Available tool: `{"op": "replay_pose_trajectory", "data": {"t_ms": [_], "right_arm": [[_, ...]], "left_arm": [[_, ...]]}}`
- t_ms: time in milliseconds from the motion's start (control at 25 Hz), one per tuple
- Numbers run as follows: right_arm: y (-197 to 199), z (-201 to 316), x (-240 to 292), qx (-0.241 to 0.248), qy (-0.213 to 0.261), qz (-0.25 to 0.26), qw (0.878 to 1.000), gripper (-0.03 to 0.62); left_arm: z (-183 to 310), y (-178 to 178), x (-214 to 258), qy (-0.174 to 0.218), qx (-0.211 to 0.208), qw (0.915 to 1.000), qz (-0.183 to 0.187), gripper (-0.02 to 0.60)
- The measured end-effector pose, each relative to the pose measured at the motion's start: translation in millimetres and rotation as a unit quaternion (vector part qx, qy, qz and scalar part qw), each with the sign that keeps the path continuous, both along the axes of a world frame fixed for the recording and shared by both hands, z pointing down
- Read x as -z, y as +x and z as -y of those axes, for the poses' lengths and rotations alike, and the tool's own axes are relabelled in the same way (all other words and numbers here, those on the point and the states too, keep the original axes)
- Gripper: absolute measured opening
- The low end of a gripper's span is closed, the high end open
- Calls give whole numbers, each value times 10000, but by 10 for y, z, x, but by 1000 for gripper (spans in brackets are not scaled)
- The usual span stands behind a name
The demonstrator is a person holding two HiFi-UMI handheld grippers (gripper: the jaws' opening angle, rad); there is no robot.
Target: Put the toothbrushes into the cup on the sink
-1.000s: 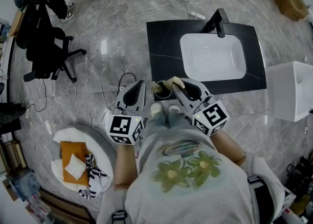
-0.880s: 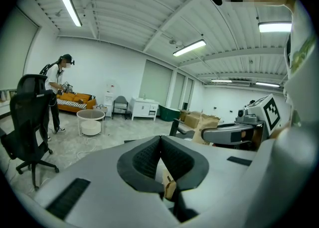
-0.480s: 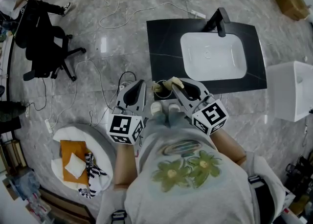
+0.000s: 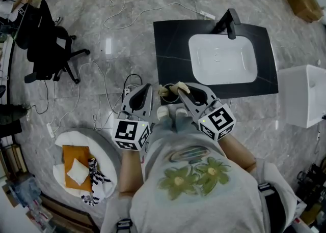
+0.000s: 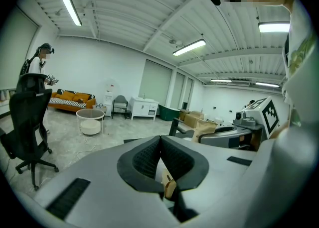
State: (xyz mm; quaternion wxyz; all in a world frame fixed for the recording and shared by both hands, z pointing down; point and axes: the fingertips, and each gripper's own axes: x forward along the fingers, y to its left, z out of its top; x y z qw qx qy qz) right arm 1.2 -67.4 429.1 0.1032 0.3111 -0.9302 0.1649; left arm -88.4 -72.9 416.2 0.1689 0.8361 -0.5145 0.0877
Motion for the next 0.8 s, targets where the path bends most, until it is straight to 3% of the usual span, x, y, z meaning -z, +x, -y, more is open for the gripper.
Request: {"op": "replay_pose_trajectory", "data": {"t_ms": [800], "right_arm": [[-32,-5,-81,32,-51,-144,9999,77]], "left_arm": [[-31,-27,-7,-47,33,10000,3,18]]}}
